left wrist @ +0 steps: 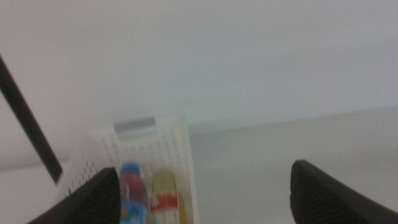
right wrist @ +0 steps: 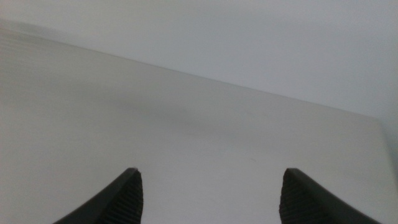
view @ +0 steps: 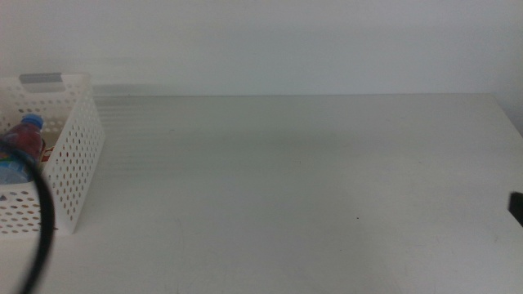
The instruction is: Use arms to grab the bottles and put them into the dustbin to the left of the table.
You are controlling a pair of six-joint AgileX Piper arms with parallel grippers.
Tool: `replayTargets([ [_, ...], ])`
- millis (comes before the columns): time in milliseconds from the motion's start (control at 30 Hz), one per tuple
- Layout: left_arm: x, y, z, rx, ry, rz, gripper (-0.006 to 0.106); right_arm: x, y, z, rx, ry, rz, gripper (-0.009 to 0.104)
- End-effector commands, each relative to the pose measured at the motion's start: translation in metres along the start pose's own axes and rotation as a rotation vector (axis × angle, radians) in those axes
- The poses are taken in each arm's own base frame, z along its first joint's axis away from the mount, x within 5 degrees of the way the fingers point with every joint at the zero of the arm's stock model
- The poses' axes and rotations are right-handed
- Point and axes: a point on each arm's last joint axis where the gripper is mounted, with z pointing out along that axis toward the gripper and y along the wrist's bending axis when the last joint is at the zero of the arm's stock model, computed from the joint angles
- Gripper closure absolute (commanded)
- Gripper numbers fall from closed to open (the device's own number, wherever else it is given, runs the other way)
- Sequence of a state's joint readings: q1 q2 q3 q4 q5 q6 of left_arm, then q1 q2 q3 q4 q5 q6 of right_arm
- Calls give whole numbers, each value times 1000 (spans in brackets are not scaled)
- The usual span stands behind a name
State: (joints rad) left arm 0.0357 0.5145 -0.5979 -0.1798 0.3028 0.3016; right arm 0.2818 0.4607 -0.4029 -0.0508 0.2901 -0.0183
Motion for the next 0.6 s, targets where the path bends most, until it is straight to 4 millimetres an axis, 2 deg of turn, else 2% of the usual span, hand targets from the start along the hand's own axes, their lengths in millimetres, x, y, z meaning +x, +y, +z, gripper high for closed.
replayTargets([
  [0,6,-1,-12,-13,-84,-29,12,-4,-5,-6,57,-98,-38,38],
  [267,75,-11,-33,-10,-74,-33,12,38,-10,-21,170,-93,59,38],
  [433,104,-15,-41,-14,-100,-32,12,72,-6,-26,176,-79,60,38],
  [567,130,-19,-39,-3,-80,-68,12,89,-3,-28,178,-101,59,38],
])
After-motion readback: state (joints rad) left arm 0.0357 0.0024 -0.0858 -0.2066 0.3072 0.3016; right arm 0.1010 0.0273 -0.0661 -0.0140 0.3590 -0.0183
